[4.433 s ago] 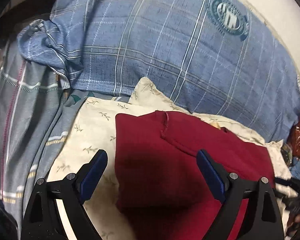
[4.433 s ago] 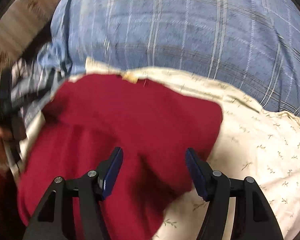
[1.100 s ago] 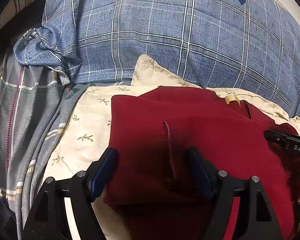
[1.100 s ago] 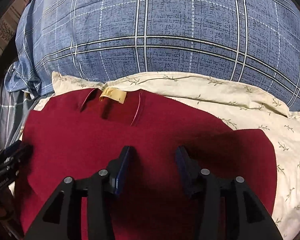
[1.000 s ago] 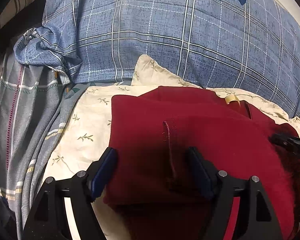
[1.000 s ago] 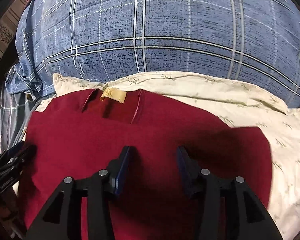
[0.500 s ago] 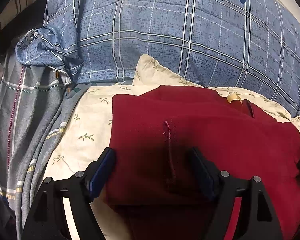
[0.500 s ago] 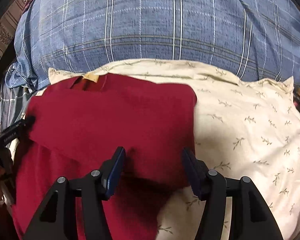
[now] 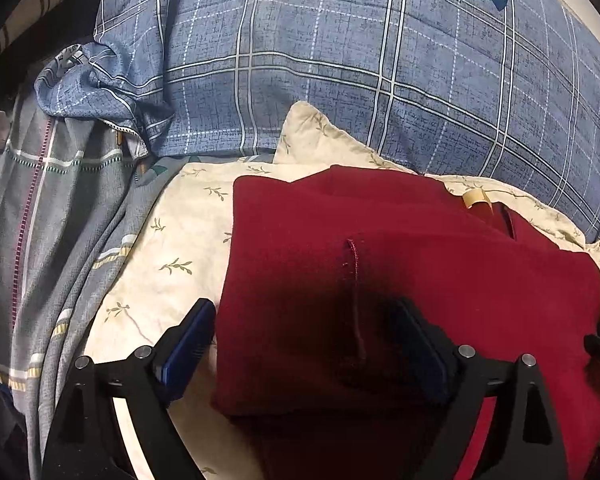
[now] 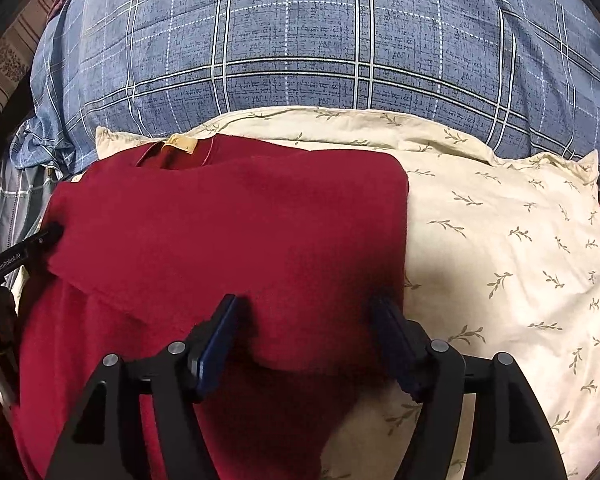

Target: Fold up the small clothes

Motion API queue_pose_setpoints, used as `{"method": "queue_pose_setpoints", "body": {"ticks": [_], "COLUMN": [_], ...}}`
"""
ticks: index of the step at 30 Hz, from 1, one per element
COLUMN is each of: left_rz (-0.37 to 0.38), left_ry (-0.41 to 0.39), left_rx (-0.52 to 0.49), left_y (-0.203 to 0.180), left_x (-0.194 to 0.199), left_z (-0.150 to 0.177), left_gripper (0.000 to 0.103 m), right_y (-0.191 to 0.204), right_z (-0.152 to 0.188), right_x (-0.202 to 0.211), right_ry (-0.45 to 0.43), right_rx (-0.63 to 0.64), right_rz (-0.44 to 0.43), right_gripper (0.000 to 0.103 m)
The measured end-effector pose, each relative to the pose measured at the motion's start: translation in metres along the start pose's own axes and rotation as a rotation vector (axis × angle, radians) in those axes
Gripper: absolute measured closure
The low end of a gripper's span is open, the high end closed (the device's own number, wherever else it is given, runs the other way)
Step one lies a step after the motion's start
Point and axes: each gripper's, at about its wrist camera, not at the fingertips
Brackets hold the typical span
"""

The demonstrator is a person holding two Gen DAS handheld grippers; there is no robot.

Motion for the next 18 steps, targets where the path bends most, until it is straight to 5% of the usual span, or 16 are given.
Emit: {"method": "queue_pose_setpoints", "body": {"ticks": [8,18], "left_rz": [-0.001,-0.010], "left_ry": [-0.006,-0.059], "left_rx": [0.000,-0.085], "left_y": [0.004,-0.013], "left_x": [0.014,0.065], "left_z": [0.005,0.027], "left_gripper": [0.014,0.014], "right_y": [-0.006,0.003], "right_z": [-0.002,0.005], "right_x": [0.015,0.030], "right_ry": [-0.025,-0.038], "right_rx": [-0.047,-0.022], "right_rz": [-0.031,0.037], "right_gripper": [0.032,0.032]}}
Point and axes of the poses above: each gripper's, at about its wrist camera, not at the fingertips, and x roughly against the way its jaws point, y to its left, z to its underside
